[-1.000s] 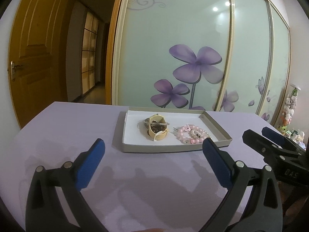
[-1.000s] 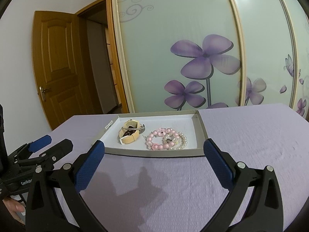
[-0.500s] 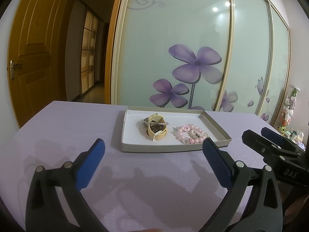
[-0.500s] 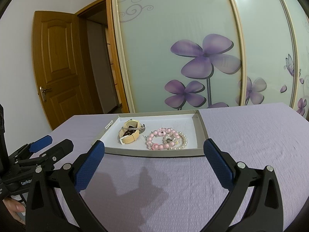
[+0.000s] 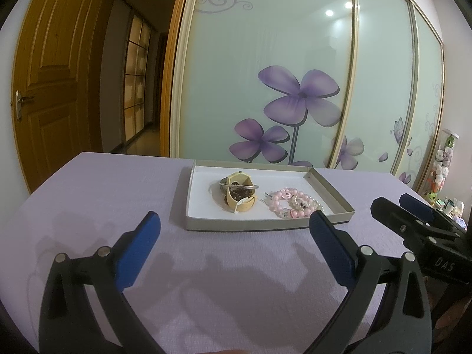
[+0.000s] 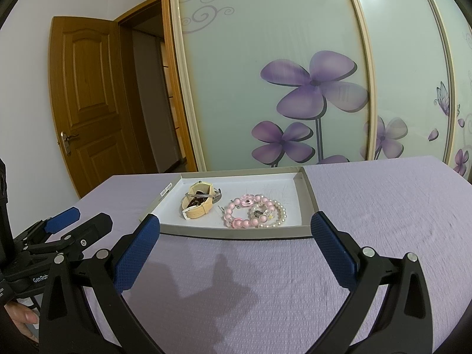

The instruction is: Organize jewelry

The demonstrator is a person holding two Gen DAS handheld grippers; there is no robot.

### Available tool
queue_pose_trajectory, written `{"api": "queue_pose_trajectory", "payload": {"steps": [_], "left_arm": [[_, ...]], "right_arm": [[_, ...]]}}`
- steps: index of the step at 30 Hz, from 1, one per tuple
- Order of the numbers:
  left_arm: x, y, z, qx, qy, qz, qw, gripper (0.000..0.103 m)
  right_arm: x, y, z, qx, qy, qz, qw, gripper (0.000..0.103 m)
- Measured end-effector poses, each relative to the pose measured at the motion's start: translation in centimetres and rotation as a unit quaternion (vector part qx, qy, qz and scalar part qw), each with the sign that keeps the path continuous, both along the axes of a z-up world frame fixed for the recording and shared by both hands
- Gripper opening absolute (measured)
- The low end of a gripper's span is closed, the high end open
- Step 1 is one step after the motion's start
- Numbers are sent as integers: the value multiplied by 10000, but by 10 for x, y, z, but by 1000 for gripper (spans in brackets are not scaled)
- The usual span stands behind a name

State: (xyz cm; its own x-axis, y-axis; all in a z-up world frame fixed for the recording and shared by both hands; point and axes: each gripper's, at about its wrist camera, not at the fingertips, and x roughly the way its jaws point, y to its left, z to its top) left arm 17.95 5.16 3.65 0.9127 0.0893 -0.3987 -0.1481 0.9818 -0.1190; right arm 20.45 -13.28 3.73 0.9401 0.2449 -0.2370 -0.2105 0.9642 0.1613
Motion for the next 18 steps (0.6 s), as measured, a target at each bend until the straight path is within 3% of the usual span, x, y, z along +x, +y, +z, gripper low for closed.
{"api": "queue_pose_trajectory", "payload": {"steps": [18], "left_arm": [[1, 0, 1, 1, 9, -2, 10000, 101]], "right_arm": [[0, 0, 0, 15, 2, 1, 10000, 102]]}}
